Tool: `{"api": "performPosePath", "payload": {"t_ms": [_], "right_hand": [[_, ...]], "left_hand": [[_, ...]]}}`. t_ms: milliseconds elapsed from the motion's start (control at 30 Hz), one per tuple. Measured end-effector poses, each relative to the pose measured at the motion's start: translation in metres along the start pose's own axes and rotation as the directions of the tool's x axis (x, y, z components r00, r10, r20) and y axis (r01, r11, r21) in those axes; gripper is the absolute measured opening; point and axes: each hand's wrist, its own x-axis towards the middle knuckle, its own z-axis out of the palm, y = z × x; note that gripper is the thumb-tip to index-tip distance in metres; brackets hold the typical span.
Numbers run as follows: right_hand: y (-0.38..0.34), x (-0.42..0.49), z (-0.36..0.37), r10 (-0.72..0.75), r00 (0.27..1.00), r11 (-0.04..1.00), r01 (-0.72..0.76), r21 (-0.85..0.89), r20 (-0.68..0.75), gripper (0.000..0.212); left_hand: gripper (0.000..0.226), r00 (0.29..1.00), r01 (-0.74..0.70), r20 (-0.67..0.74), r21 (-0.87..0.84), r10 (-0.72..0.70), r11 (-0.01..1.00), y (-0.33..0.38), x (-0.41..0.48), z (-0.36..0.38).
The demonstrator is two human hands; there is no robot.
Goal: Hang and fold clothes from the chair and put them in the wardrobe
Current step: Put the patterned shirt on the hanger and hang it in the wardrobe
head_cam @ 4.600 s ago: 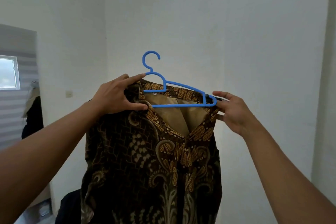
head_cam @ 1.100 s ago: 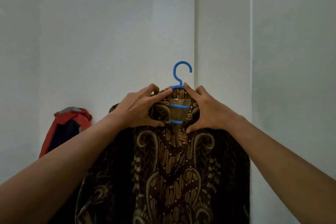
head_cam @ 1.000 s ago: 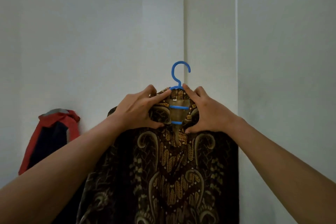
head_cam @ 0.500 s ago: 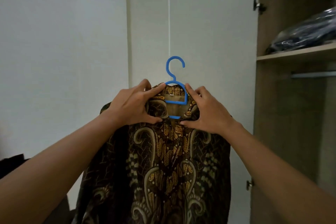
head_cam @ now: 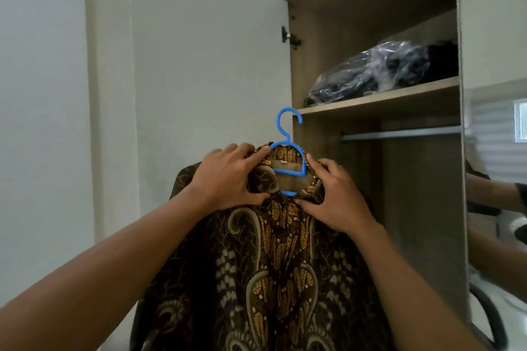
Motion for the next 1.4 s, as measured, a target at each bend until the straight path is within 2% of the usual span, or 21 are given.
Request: {"api": "performPosePath", "payload": {"t_ms": [233,367,533,633,800,900,1033,1200,1400], "right_hand": [[0.087,0.018,-0.008,0.177,0.983,0.982,-0.173,-0.072,0.044,0.102],[0.136,0.019,-0.012,0.262,0.965,0.964,-0.262,-0.036,-0.009,0.103],[0.187,0.038,-0.004,0.349,0.936,0.937,-0.349,0.022,-0.047,0.105],[0.221,0.053,0.001,0.354,0.934,0.935,-0.354,0.013,-0.053,0.101],[0.268,0.079,0.003,0.387,0.918,0.922,-0.386,0.033,-0.084,0.099],[0.299,0.083,0.008,0.365,0.920,0.931,-0.359,0.066,-0.145,0.098],[0.357,0.075,0.016,0.322,0.935,0.947,-0.317,0.056,-0.150,0.094],[0.357,0.065,0.010,0.315,0.915,0.943,-0.332,-0.026,-0.254,0.094],[0.378,0.055,0.020,0.401,0.881,0.897,-0.433,-0.087,-0.251,0.105]], "left_hand": [[0.092,0.997,0.050,-0.043,-0.153,-0.058,0.987,0.063,0.082,0.055],[0.109,0.998,-0.062,-0.026,-0.180,0.058,0.982,0.089,0.123,0.096],[0.103,0.995,-0.084,-0.070,-0.250,0.069,0.965,0.117,0.163,0.139],[0.102,0.996,-0.085,-0.052,-0.244,0.074,0.966,0.130,0.190,0.164],[0.100,0.992,-0.107,-0.099,-0.293,0.081,0.950,0.153,0.236,0.202],[0.101,0.990,-0.120,-0.103,-0.316,0.092,0.941,0.172,0.262,0.221],[0.101,0.989,-0.137,-0.104,-0.368,0.105,0.920,0.203,0.280,0.247],[0.105,0.986,-0.160,-0.122,-0.457,0.117,0.875,0.235,0.294,0.276],[0.106,0.981,-0.185,-0.135,-0.492,0.136,0.851,0.248,0.291,0.306]]}}
